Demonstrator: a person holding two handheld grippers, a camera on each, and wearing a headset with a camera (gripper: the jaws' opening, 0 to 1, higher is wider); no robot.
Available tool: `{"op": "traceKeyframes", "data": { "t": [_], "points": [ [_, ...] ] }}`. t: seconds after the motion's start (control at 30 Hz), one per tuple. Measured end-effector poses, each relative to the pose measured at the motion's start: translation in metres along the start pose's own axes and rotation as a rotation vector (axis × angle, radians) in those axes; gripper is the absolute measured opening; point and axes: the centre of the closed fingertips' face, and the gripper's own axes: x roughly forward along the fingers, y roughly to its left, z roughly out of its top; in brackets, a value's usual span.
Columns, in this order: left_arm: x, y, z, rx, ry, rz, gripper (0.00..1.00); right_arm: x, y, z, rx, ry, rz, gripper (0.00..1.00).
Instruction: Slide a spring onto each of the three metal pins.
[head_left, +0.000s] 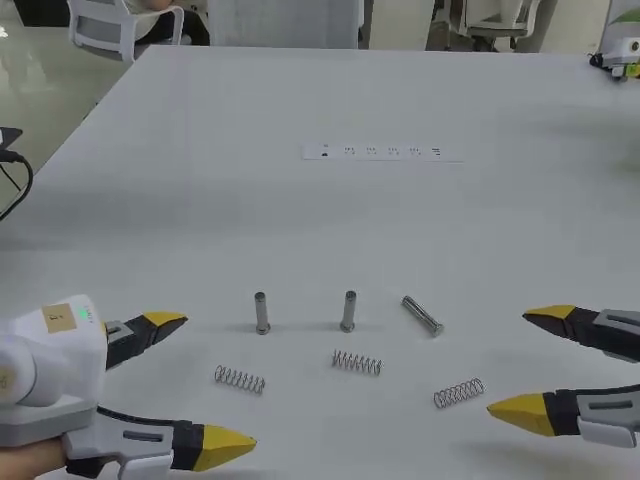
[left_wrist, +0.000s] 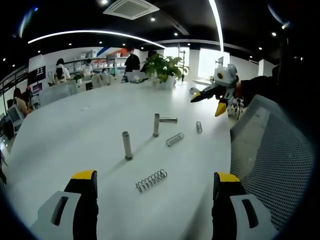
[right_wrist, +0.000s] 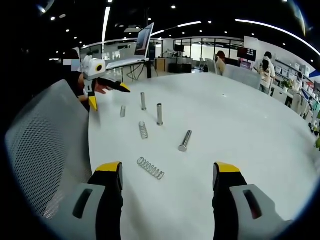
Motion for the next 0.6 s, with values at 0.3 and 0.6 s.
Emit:
{"op": "traceKeyframes", "data": {
  "t": [0.3,0.6],
  "points": [
    [-0.0005,-0.0012,0.0002,0.0,0.001,0.003,0.93,-0.0016,-0.0002,-0.0009,0.005,0.003,-0.004,0.73],
    [-0.0004,-0.0018,0.0013,0.0,-0.003,0.004,0.93,-0.0025,-0.0023,0.0002,0.006,0.003,-0.011,0.72]
  ]
}}
